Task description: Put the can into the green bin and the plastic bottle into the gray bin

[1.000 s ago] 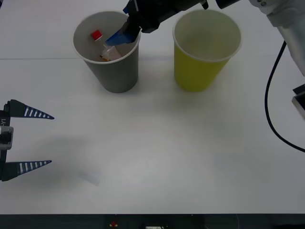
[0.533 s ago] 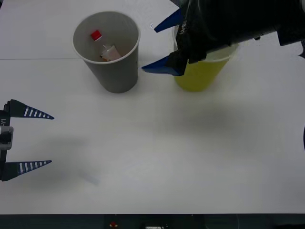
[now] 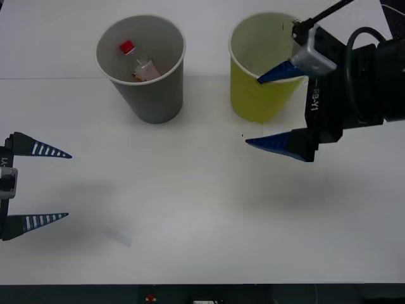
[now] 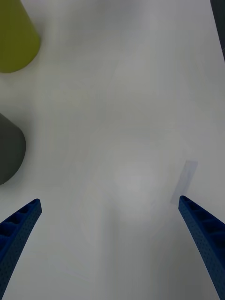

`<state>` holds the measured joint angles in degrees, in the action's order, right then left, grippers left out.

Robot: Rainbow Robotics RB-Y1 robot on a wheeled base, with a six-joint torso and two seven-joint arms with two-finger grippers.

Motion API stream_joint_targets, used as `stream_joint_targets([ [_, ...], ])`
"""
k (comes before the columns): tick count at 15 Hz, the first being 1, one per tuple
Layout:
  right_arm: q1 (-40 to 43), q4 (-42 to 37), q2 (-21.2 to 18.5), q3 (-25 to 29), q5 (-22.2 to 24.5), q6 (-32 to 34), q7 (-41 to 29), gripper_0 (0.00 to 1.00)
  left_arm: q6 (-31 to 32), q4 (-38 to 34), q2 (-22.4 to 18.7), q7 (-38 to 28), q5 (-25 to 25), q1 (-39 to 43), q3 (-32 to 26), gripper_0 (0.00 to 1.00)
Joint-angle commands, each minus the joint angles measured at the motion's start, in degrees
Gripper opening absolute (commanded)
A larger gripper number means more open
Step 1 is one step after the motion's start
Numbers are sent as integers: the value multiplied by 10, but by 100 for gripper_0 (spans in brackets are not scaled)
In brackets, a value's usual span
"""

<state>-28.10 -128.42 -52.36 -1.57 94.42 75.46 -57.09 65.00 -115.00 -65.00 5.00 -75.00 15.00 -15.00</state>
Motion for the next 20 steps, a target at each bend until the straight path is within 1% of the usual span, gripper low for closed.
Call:
stream_joint_targets([
  [1, 70, -2, -14, 53, -61, 15, 75, 100, 0, 0, 0, 0, 0, 0, 0, 100],
  [3, 116, -2, -14, 106, -98, 57, 127, 100, 0, 0, 0, 0, 0, 0, 0, 100],
  [5, 152, -2, -14, 147, -124, 91, 167, 100, 0, 0, 0, 0, 0, 0, 0, 100],
  [7, 192, -2, -14, 184, -146, 106, 206, 100, 0, 0, 0, 0, 0, 0, 0, 100],
  [9, 232, 0, -13, 208, -159, 108, 247, 100, 0, 0, 0, 0, 0, 0, 0, 100],
  [13, 296, 16, -13, 242, -172, 107, 317, 100, 0, 0, 0, 0, 0, 0, 0, 100],
  [17, 323, 57, -13, 252, -189, 108, 378, 100, 0, 0, 0, 0, 0, 0, 0, 100],
  [20, 324, 75, -13, 255, -189, 112, 387, 100, 0, 0, 0, 0, 0, 0, 0, 100],
])
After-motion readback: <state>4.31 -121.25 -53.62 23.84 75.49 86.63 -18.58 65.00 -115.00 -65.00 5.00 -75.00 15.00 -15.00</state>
